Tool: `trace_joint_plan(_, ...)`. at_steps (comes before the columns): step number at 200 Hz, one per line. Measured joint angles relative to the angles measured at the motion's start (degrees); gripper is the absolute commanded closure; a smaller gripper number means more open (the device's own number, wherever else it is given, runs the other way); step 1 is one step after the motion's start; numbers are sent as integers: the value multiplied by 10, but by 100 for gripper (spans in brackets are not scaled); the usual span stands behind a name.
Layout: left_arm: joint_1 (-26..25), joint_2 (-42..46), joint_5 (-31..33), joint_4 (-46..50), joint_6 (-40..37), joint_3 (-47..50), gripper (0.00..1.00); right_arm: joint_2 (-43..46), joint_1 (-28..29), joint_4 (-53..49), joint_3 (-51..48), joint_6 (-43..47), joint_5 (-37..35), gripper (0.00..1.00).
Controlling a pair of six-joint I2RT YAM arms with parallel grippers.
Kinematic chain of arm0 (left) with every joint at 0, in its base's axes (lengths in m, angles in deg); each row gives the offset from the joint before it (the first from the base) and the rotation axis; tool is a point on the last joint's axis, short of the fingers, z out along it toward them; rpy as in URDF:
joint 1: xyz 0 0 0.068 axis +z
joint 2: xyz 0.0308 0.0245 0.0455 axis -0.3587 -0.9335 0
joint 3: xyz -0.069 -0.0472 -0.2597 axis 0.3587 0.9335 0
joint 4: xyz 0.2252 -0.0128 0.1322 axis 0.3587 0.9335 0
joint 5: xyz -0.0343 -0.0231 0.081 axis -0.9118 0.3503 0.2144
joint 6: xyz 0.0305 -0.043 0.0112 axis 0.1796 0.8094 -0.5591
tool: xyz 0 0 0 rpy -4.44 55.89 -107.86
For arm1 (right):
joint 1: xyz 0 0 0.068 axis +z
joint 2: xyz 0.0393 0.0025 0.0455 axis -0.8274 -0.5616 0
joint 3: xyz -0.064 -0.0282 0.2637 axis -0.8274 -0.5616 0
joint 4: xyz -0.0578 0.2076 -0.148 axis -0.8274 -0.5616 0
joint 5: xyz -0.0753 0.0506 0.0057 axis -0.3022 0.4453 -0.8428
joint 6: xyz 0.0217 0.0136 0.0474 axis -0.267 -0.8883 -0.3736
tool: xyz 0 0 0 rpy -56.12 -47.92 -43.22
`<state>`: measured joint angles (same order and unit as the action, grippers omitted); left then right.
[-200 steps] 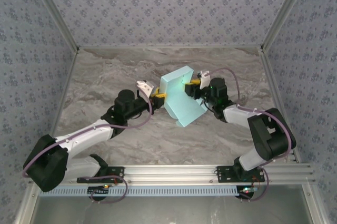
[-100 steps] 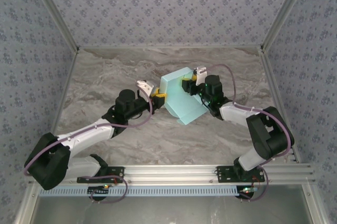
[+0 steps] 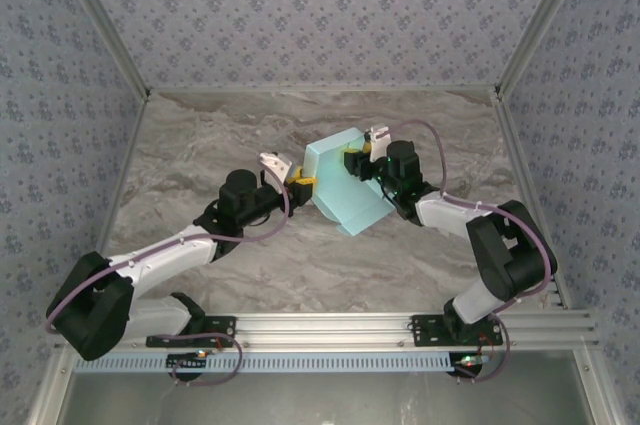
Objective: Fold the paper box
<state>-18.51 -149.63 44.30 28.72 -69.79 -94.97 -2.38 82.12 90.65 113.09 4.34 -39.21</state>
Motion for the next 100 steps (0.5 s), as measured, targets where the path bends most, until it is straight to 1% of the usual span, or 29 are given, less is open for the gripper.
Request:
trace_joint_plan(27, 0, 0, 1, 0, 0, 0, 73, 2, -5, -2, -4, 3, 19, 38)
trace_joint_plan(38, 0, 0, 1, 0, 0, 0, 73, 3, -9, -2, -8, 3, 35, 39)
trace_joint_plan(51, 0, 0, 1, 0, 0, 0, 73, 5, -15, 1, -16, 3, 54, 44)
trace_joint_plan(63, 0, 0, 1, 0, 0, 0, 73, 9, -20, 1, -24, 0, 68, 56)
trace_joint_plan(75, 0, 0, 1, 0, 0, 0, 73, 13, -25, 1, -28, -2, 80, 64)
trace_joint_plan(94, 0, 0, 1, 0, 0, 0, 73, 17, -30, 1, -30, -2, 95, 70)
trace_joint_plan(100, 0, 0, 1, 0, 0, 0, 74, 19, -30, 1, -30, -1, 96, 71)
